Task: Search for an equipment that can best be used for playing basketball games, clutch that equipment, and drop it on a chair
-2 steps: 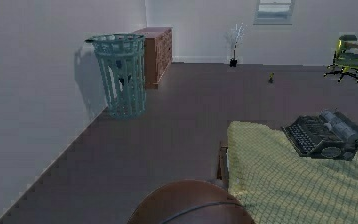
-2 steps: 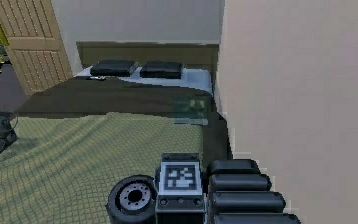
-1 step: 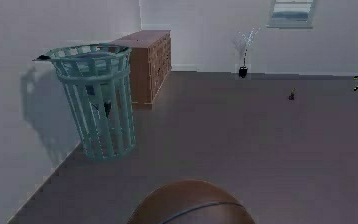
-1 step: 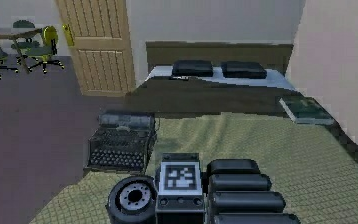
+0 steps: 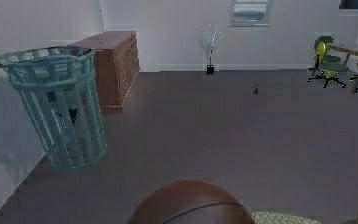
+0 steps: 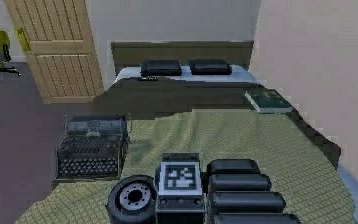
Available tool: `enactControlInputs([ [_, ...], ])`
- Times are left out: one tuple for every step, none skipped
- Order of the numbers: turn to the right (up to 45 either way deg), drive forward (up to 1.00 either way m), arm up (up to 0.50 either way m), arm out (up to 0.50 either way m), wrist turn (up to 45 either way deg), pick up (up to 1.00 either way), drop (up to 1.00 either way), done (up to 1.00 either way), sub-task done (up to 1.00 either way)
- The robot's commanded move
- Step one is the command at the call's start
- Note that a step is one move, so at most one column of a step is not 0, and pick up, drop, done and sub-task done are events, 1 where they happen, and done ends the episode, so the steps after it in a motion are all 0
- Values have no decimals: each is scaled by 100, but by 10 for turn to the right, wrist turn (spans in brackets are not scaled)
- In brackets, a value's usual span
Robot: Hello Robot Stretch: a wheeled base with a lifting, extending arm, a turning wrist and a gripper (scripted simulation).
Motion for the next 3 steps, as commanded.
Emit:
enactControlInputs([
  [0, 70, 0, 0, 0, 0, 0, 0, 0],
  [360, 0, 0, 0, 0, 0, 0, 0, 0],
  [0, 20, 0, 0, 0, 0, 0, 0, 0],
])
